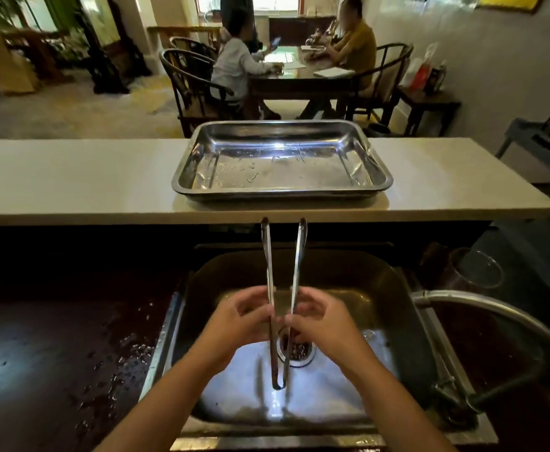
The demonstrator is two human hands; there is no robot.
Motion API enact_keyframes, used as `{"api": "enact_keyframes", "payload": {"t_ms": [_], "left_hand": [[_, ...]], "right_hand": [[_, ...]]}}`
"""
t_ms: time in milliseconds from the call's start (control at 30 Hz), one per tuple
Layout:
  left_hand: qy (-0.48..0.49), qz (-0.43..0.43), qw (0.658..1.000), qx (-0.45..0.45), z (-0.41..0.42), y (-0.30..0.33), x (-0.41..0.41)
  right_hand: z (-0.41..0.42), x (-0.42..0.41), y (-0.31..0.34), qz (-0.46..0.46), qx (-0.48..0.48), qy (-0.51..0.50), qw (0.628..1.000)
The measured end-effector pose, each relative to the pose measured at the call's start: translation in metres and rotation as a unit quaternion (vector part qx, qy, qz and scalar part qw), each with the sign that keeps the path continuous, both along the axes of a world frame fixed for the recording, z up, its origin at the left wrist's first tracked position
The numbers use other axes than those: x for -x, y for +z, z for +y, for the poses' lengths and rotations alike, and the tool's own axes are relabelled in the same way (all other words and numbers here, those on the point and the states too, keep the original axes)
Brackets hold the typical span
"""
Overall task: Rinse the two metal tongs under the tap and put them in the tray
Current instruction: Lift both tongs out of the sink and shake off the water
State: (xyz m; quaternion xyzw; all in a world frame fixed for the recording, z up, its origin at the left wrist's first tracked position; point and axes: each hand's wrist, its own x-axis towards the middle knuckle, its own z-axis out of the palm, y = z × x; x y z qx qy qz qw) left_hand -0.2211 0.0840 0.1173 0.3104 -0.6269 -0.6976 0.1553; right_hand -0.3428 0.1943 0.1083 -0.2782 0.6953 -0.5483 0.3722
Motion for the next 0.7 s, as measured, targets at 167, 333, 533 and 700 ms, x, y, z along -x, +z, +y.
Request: {"api": "enact_keyframes", "payload": {"t_ms": [167, 333, 533, 700], "left_hand": [[0.019, 0.081, 0.991, 0.107, -0.025, 0.062, 0.01], [-0.005, 0.149, 0.978, 0.148, -0.068, 0.135, 0.047], [-0.004, 0.136, 0.975, 0.176, -0.122, 0.209, 0.104], [-0.003, 0.087, 0.983, 0.161, -0.161, 0.235, 0.149]], "right_hand": [[-0.024, 0.012, 0.062, 0.101, 0.089, -0.001, 0.991], [-0.062, 0.048, 0.14, 0.166, 0.144, -0.005, 0.976], [-0.114, 0.097, 0.217, 0.183, 0.156, -0.014, 0.971], [-0.162, 0.139, 0.243, 0.149, 0.111, -0.013, 0.982]]}}
